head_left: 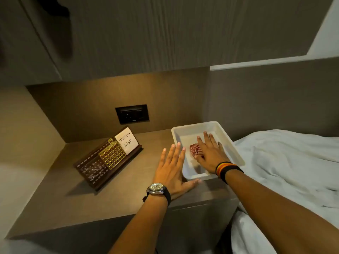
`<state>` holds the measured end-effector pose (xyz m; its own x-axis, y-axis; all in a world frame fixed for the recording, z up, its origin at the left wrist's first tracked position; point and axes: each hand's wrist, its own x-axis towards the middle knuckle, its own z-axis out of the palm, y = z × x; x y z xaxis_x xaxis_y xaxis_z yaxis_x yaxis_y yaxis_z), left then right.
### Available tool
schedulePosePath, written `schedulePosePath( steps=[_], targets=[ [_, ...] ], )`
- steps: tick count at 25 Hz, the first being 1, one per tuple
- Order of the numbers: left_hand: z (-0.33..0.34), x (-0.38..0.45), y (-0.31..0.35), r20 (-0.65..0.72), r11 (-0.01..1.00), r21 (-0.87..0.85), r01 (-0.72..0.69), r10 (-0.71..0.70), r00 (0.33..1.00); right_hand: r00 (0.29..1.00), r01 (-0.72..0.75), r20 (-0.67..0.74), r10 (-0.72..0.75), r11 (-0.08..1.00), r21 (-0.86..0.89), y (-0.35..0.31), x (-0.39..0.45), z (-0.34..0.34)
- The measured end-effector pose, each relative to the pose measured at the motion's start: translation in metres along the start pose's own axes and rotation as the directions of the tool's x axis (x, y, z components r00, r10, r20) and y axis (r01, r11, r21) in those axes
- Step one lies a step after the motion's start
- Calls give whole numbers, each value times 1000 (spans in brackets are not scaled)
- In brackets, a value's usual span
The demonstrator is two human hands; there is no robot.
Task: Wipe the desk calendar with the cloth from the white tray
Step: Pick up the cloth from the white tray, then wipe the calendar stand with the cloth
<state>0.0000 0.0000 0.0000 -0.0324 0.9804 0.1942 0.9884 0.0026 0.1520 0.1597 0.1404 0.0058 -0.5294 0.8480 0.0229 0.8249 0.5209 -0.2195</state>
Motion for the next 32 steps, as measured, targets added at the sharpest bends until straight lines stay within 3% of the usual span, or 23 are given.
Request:
schedulePosePath(
  steps=[3,6,14,18,22,28,32],
  targets=[
    [19,19,-6,97,999,13,-52,50,994,976,61,211,-49,997,-49,2,30,13],
    [34,26,-17,159,995,28,-93,87,983,961,43,274,-41,999,-3,-1,38,27],
    [21,28,-27,221,991,14,-136,130,967,994,7,105,-11,999,38,-12,33,29],
    [-20,12,-69,175,982,119,-148,126,976,992,37,-124,-6,969,246,-35,24,17],
    [-74,-20,-136,169,959,255,-121,79,982,950,113,-312,25,902,417,-105,16,1],
    [-137,-73,-237,141,927,357,-120,73,987,953,112,-283,106,747,656,-251,-18,14],
    [-151,-91,-294,204,900,407,-157,78,976,964,81,-228,141,657,750,-322,-37,46]
  ],
)
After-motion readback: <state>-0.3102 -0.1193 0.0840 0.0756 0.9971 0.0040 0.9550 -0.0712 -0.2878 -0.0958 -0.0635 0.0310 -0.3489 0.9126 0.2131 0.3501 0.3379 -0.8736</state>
